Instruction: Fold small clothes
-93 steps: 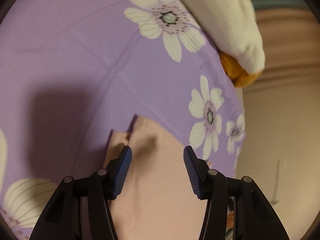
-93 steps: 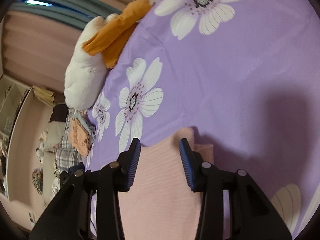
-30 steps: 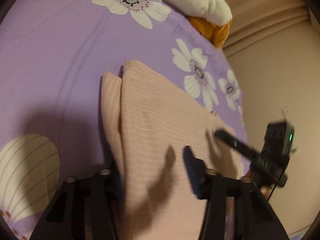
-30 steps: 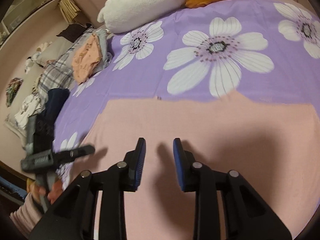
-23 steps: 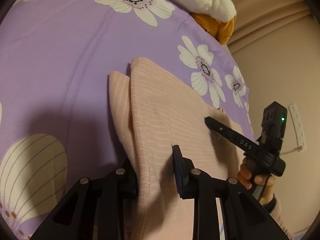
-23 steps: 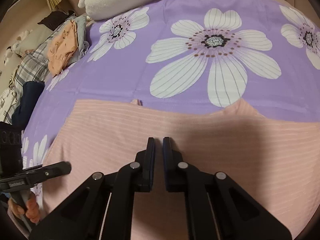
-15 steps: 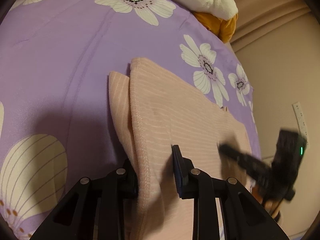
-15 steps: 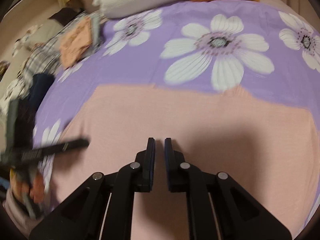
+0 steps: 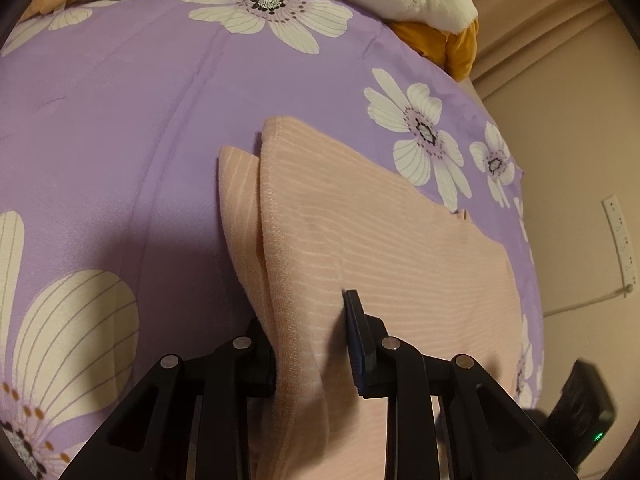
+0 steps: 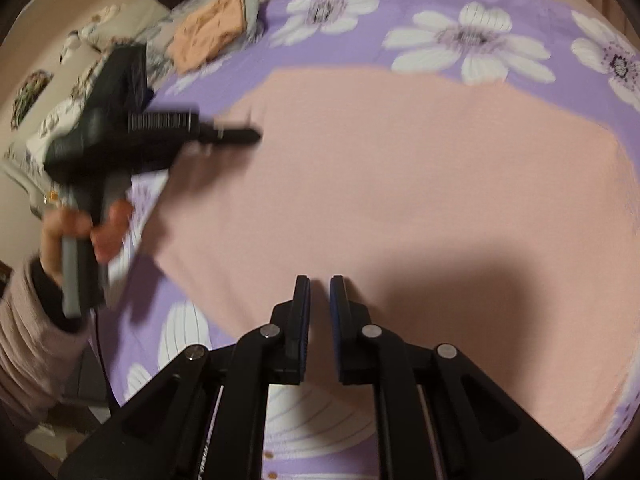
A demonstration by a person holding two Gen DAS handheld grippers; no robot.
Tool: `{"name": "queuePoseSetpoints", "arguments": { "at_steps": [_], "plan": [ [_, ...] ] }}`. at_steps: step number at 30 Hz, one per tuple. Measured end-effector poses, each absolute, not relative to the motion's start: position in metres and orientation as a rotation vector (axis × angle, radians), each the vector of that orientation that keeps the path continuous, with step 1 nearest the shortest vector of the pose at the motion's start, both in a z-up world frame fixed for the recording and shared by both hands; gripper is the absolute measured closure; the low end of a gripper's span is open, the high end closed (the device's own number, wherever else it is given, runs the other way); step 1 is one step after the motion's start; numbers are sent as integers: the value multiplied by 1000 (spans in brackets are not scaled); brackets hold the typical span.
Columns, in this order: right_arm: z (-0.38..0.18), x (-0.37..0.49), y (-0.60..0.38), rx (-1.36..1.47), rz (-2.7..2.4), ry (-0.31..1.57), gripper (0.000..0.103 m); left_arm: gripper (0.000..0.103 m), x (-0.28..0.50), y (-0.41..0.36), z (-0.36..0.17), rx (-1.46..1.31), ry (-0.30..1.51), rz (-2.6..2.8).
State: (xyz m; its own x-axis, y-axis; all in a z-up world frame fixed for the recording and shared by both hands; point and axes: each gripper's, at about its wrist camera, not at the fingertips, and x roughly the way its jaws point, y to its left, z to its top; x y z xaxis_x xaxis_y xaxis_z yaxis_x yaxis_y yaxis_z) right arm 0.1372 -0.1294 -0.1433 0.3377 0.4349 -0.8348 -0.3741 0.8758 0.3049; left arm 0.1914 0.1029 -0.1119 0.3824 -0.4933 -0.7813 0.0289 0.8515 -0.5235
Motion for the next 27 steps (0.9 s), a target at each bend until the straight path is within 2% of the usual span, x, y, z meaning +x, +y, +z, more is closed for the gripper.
{"name": "queuePoseSetpoints", "arguments": {
  "at_steps": [13, 27],
  "plan": [
    [-142, 129, -143, 178, 532, 1085, 91, 91, 183, 88, -78, -390, 1099, -320],
    [-120, 121, -222, 395, 439, 938, 91, 95, 175, 15, -21, -242, 1081, -331]
  ]
}}
